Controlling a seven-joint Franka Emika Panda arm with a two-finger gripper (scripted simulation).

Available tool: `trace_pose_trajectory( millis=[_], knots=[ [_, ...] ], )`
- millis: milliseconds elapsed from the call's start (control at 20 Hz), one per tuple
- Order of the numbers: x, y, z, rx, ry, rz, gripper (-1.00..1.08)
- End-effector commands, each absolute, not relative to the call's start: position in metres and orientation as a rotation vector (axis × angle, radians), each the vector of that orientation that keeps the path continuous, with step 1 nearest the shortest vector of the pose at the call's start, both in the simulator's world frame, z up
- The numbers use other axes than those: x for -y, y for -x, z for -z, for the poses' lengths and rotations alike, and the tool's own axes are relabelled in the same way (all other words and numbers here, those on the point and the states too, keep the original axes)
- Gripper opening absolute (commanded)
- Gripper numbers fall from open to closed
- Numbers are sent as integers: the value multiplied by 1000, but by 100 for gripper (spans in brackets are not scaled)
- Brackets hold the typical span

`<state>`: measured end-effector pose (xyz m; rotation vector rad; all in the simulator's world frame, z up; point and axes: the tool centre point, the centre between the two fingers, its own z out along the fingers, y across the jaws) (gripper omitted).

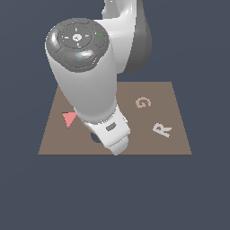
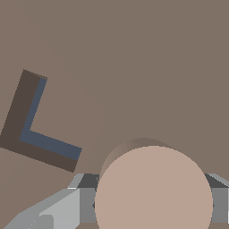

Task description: Insert a designated object into the corresponding slot on a board.

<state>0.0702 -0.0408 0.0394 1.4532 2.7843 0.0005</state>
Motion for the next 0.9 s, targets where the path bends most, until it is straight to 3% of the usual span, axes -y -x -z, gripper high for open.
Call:
trace_pose_trajectory(
  millis=[0, 850],
  knots=[
    [44, -73, -40, -2824, -1373, -1, -100],
    [51, -83, -40, -2921, -1156, 0, -100]
  ],
)
